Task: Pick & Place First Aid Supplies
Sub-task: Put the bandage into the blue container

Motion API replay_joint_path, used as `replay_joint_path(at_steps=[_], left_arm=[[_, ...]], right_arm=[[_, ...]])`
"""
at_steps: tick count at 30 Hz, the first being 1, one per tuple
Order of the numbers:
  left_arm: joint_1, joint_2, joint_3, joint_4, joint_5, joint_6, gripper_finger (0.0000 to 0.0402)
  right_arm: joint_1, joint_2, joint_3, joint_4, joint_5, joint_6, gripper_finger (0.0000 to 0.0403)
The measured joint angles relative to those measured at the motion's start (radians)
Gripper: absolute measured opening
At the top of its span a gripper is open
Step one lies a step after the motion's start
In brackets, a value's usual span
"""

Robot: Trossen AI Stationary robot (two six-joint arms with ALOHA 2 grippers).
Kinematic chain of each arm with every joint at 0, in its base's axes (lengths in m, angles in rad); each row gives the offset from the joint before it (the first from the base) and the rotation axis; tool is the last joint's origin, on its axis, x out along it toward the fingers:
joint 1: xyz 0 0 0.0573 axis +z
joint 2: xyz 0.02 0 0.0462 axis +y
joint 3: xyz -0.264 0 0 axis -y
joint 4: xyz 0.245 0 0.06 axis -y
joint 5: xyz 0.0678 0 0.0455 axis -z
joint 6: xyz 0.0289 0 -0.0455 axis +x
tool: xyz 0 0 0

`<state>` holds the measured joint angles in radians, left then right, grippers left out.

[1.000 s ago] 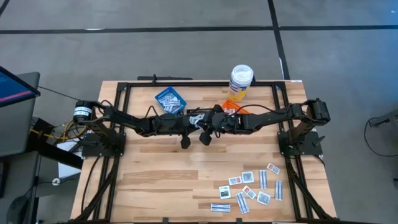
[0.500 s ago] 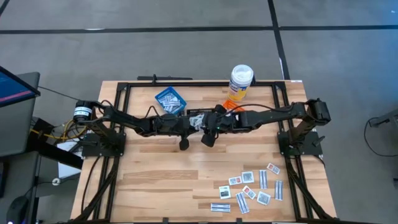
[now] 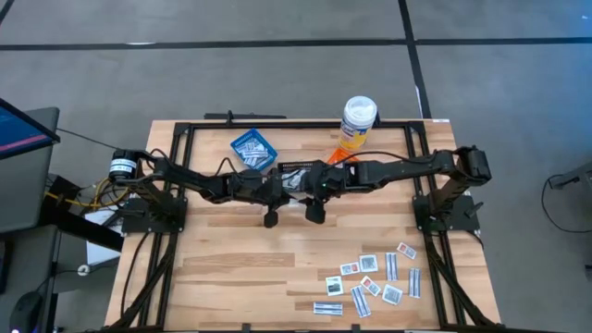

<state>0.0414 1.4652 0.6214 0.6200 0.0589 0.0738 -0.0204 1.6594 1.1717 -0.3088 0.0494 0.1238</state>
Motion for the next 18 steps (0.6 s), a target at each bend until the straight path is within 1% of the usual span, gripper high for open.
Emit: replay_joint_path(at_steps=[6, 10, 12, 18], left_arm=[[0.000, 0.000, 0.000, -0.005, -0.002, -0.002, 0.0006], [0.000, 0.000, 0.000, -0.005, -0.002, -0.003, 0.0009], [0.000, 0.000, 0.000, -0.005, -0.002, -0.003, 0.0011], [0.000, 0.000, 0.000, 0.000, -0.002, -0.003, 0.0006]], right_arm=[[0.000, -0.041, 0.000, -0.064, 0.001, -0.004, 0.0159], [0.006, -0.043, 0.000, -0.041, 0.003, -0.088, 0.0155], [0.007, -0.030, 0.000, -0.002, 0.003, -0.126, 0.0155], [0.006, -0.011, 0.000, 0.048, 0.003, -0.161, 0.0165]])
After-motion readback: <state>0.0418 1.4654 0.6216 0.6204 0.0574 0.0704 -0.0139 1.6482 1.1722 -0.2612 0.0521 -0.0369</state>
